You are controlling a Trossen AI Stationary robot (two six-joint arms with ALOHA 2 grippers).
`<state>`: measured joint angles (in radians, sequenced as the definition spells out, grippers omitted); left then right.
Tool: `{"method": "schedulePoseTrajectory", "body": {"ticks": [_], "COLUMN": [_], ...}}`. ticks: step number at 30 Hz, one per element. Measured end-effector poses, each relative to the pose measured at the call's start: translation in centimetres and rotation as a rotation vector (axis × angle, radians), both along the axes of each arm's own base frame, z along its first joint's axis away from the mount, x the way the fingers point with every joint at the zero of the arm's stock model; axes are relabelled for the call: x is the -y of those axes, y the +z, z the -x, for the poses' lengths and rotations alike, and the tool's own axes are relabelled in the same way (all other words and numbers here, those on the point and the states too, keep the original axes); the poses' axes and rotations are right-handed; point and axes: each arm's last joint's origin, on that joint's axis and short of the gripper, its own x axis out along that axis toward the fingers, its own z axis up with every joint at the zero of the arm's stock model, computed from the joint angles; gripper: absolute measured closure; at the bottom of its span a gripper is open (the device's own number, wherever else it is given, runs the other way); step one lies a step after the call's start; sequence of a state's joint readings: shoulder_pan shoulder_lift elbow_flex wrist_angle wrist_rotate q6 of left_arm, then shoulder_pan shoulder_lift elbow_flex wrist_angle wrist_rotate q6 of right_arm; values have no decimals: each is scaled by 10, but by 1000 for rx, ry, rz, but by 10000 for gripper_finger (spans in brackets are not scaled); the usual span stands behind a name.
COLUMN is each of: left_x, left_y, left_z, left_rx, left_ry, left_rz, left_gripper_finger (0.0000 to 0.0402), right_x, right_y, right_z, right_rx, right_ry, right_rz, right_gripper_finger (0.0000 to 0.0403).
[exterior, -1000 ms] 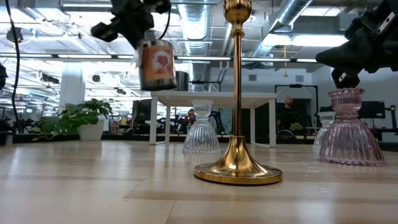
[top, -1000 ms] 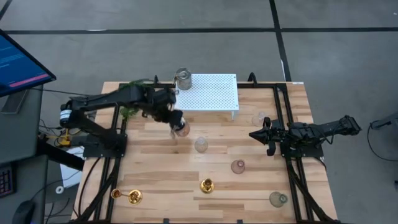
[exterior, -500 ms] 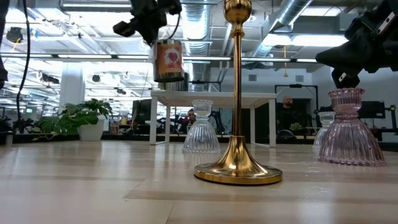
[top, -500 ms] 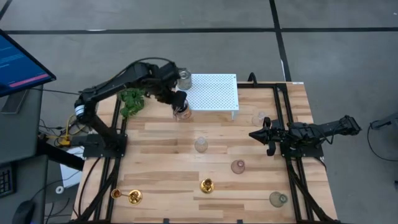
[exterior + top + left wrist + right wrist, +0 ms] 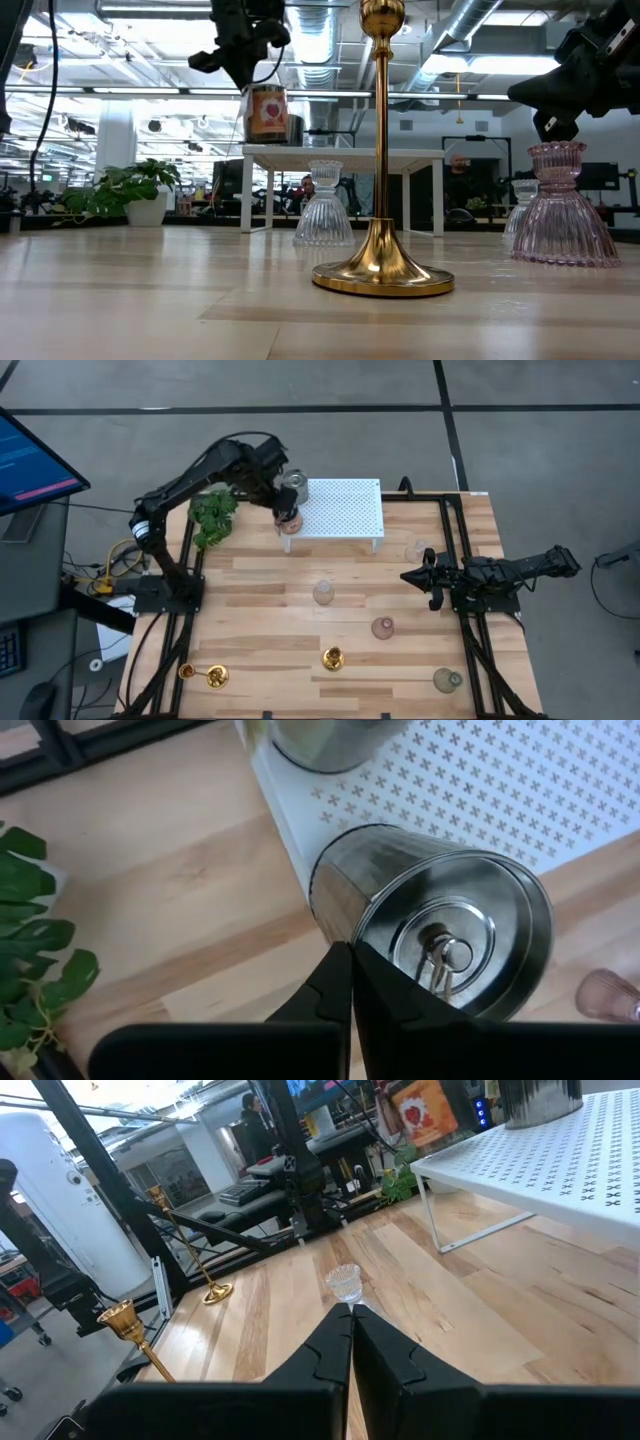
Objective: Pick & Place candle stick holders
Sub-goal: Put the silver scented candle on the shelf
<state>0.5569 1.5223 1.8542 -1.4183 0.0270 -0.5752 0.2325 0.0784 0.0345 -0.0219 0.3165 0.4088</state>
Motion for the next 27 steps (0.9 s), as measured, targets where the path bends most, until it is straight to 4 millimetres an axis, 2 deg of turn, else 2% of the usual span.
{"method": "schedulePoseTrajectory", "body": {"ticks": [9, 19, 27], "left_x": [-7, -8, -10], "left_y": [-13, -7, -8], "left_z": [-17, -10, -18], "left_rx": [-13, -18, 23], "left_ry": [-63, -17, -39], "left_rz": [41, -13, -32], "left_gripper_finger": [401, 401, 401], "right_x": [0, 0, 0], "right_y": [0, 0, 0], "right_z": [0, 0, 0], "right_rx": [-2, -2, -3], "right_ry": [1, -1, -9], "right_rz": [23, 26, 27], "right_gripper_finger": [398, 398, 398]}}
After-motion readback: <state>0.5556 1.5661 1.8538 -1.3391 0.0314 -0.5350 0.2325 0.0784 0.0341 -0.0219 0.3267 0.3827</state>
